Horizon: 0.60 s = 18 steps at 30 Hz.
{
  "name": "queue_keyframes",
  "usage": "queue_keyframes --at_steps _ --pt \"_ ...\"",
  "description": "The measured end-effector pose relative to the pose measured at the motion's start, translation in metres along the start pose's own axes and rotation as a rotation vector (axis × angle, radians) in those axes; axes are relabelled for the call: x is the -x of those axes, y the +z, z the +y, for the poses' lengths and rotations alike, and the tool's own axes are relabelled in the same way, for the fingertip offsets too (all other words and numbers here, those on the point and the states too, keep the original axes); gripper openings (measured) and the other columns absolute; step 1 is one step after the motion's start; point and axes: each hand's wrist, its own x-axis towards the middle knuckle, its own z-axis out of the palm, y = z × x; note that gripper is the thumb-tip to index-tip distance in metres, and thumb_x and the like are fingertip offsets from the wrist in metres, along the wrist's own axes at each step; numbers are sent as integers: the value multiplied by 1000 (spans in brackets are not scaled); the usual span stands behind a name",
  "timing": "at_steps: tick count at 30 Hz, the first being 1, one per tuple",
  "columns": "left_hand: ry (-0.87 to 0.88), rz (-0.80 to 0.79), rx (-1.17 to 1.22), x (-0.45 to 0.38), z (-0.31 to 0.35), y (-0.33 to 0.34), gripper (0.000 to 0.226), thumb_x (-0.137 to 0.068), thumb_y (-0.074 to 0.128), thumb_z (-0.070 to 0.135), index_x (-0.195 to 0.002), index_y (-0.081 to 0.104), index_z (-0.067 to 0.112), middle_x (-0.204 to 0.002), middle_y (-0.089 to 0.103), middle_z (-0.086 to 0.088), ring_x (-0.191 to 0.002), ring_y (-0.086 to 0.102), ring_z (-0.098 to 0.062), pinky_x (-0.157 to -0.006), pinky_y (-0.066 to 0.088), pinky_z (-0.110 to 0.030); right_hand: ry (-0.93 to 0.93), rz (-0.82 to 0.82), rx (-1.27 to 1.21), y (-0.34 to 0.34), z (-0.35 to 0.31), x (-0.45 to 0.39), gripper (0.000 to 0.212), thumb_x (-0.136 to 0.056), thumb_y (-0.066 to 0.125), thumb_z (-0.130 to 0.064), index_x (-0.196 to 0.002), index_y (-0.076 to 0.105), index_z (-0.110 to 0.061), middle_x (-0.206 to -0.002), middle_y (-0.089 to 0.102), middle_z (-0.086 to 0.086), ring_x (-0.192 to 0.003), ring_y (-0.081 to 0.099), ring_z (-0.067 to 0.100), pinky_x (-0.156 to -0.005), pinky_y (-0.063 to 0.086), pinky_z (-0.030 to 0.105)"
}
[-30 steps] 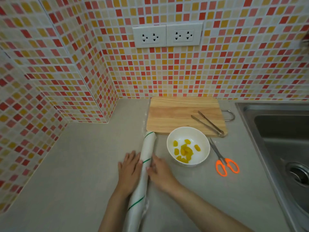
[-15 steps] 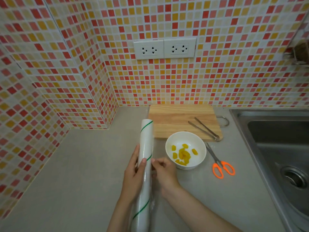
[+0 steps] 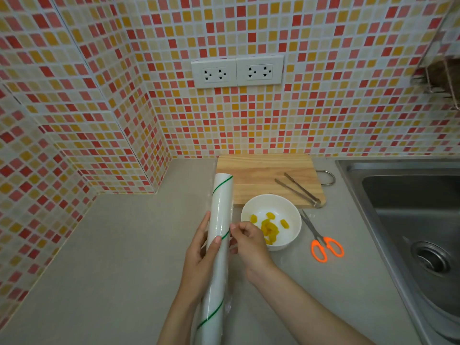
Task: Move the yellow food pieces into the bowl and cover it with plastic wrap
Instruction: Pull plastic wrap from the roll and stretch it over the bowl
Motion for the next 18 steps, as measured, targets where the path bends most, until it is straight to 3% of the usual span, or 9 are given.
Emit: queue_keyframes --at_steps 2,4,7,10,13,15,18 --pt "-29 25 58 -1 3 4 54 -90 57 14 -132 43 43 -117 68 9 -104 66 -10 -80 55 -21 2 -15 -2 0 -3 1 17 -95 46 -14 -82 54 -10 -75 58 9 -67 54 18 -58 46 25" --pt "-78 89 137 -3 4 8 54 -87 60 14 -131 46 43 -106 72 5 -95 69 -13 -74 56 -23 -25 -7 7 0 -7 3 18 -97 41 -15 -83 51 -9 -74 55 12 -68 51 22 -62 44 32" --pt "-141 170 239 -6 7 12 55 -85 63 15 -133 47 34 -104 73 1 -97 68 -22 -87 54 -42 -91 10 28 -2 -15 4 20 -98 38 -13 -81 46 -7 -60 49 9 -50 45 17 -54 41 29" --pt "-190 181 301 -7 12 16 56 -83 66 16 -134 47 33 -107 73 -1 -98 68 -26 -89 53 -45 -67 -24 -57 -6 -25 5 27 -99 35 -11 -72 39 -9 -50 39 3 -37 34 13 -38 31 22" --pt "-226 128 336 -9 22 19 53 -80 69 21 -128 51 34 -105 74 -2 -92 70 -24 -83 55 -40 105 -113 -343 -10 -38 3 35 -98 33 -4 -63 35 -11 -43 33 0 -31 29 11 -34 21 16" --pt "-231 35 338 -10 30 22 49 -73 70 29 -120 60 25 -102 74 -8 -88 71 -26 -78 57 -38 143 -127 -425 -14 -46 1 32 -96 34 -3 -65 36 -11 -39 34 -2 -29 27 10 -33 20 13" --pt "-228 -101 326 -9 38 23 42 -69 69 34 -109 68 18 -95 75 -11 -82 71 -23 -67 57 -31 148 -137 -403 -20 -56 -2 26 -97 41 -19 -72 41 -12 -40 40 -1 -27 24 9 -31 19 11"
